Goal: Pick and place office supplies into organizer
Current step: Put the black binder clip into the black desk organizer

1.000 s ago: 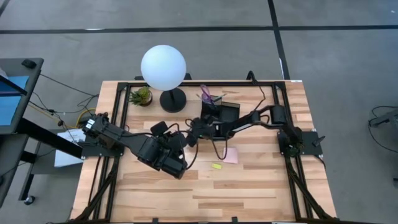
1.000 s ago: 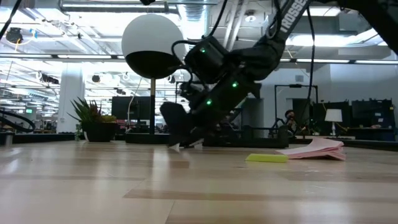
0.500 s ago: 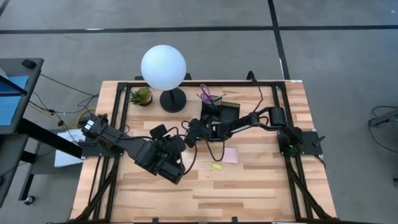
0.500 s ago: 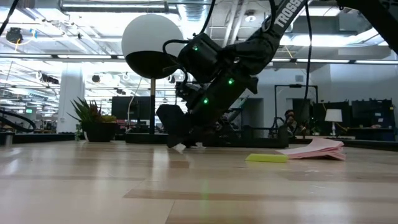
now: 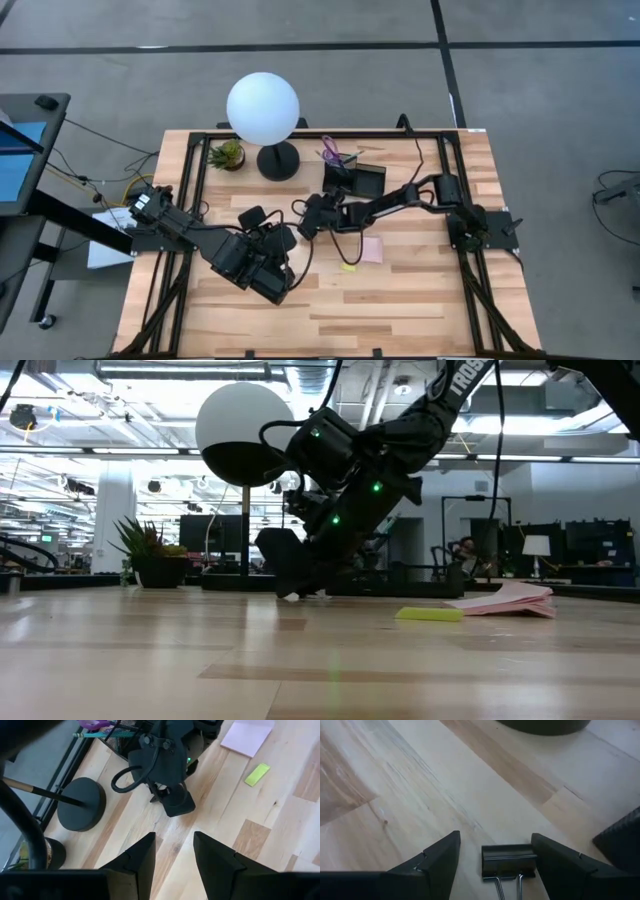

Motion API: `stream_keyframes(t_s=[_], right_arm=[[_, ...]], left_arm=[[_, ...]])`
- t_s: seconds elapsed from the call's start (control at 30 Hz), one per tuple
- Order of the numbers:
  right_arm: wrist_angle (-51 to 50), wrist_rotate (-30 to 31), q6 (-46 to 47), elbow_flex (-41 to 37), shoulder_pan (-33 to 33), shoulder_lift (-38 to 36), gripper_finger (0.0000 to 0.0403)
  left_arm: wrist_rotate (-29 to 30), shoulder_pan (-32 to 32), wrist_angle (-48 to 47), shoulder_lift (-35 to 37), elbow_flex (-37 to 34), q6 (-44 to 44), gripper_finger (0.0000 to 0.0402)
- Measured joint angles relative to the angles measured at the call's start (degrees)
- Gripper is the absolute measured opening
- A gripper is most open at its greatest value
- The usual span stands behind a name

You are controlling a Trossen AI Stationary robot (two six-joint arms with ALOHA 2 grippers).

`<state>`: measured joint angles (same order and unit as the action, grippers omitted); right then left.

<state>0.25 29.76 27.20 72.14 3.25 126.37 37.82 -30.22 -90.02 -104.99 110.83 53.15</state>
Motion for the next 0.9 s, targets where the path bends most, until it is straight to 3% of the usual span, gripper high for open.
stream_keyframes(t_s=[0.1, 0.3, 0.63, 0.8, 0.9], right_arm=[[-0.04, -2.61, 1.15, -0.02, -0.12, -0.07, 0.0221], [-0.05, -3.93, 1.53, -0.02, -0.28, 0.02, 0.0132], [-0.84, -4.69, 0.22, -0.23, 0.36, -1.70, 0.0131], [-6.92, -7.44, -0.89, -0.68, 0.49, -6.80, 0.0131], [-11.51, -5.12, -1.00, -0.58, 0.39, -10.61, 0.0131]], left_arm=[[0.00, 0.00, 0.01, 0.00, 0.00, 0.44, 0.0129], [0.00, 0.00, 0.00, 0.00, 0.00, 0.48, 0.0129], [-0.52, 0.00, 1.25, 0.00, 0.00, 0.74, 0.0129], [-0.53, 0.00, 1.26, 0.00, 0.02, 2.14, 0.0129], [-1.11, -0.02, 2.47, 0.00, 0.02, 2.43, 0.0129]])
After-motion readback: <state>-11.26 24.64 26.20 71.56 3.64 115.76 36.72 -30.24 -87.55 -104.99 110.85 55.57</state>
